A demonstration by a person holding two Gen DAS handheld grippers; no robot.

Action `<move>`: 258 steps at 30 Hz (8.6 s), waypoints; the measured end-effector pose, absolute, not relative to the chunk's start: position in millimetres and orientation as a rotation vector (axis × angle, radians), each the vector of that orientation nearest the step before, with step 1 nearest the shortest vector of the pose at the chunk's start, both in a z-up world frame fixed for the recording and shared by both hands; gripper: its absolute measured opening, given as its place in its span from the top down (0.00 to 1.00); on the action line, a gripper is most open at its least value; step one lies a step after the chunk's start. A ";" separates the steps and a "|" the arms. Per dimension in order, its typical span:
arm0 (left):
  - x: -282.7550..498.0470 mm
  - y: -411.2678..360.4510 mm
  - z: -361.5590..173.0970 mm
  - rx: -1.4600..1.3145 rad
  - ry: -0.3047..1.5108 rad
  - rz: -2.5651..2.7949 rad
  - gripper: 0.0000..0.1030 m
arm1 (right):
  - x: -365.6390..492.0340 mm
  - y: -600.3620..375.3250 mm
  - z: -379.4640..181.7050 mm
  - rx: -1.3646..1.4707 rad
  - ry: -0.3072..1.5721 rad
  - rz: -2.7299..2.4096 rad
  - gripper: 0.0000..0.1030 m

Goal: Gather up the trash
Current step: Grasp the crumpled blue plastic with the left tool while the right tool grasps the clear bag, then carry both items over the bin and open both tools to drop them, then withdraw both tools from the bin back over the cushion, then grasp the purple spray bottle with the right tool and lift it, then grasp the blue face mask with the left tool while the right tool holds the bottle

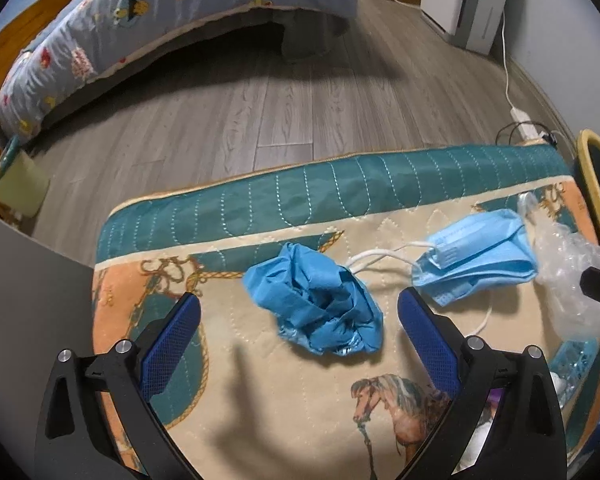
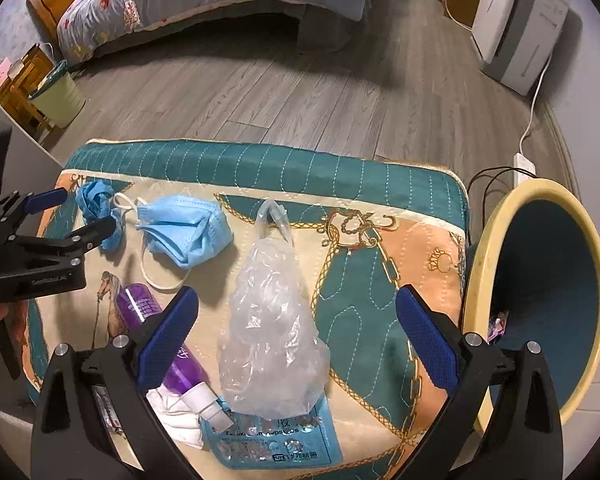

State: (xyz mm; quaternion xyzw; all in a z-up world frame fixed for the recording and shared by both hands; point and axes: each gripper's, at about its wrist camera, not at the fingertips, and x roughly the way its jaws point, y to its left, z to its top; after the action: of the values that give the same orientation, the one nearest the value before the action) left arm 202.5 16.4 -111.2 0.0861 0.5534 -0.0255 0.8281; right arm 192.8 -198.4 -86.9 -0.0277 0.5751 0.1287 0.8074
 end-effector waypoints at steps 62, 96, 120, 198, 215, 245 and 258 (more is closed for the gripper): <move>133.1 -90.6 -17.7 0.257 0.960 -0.337 0.57 | 136.0 -309.5 -11.1 0.099 1.122 0.156 0.72; 114.8 -291.5 -55.8 0.371 0.974 -0.664 0.57 | 126.4 -487.0 -64.1 0.492 1.132 -0.176 0.72; 146.1 -299.7 -66.8 0.360 0.908 -0.532 0.10 | 129.7 -488.4 -53.6 0.497 1.054 -0.162 0.38; 118.4 75.8 -14.5 0.040 1.016 -0.080 0.06 | 133.8 -98.0 -105.9 -0.356 1.209 0.478 0.19; 119.3 69.5 -15.4 0.041 1.028 -0.092 0.06 | 142.1 -99.6 -120.1 -0.298 1.272 0.520 0.66; 192.7 -85.7 -105.9 0.417 1.114 -0.432 0.22 | 208.1 -227.2 -123.2 0.053 1.315 0.307 0.67; 189.1 -83.3 -108.6 0.453 1.140 -0.447 0.73 | 193.1 -214.2 -121.4 -0.054 1.282 0.335 0.69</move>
State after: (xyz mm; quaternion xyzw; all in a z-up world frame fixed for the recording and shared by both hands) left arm 189.1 -83.3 -108.6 0.2110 0.5303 -0.2079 0.7944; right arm 193.1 -214.2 -121.4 -0.0251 0.5952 0.1553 0.7880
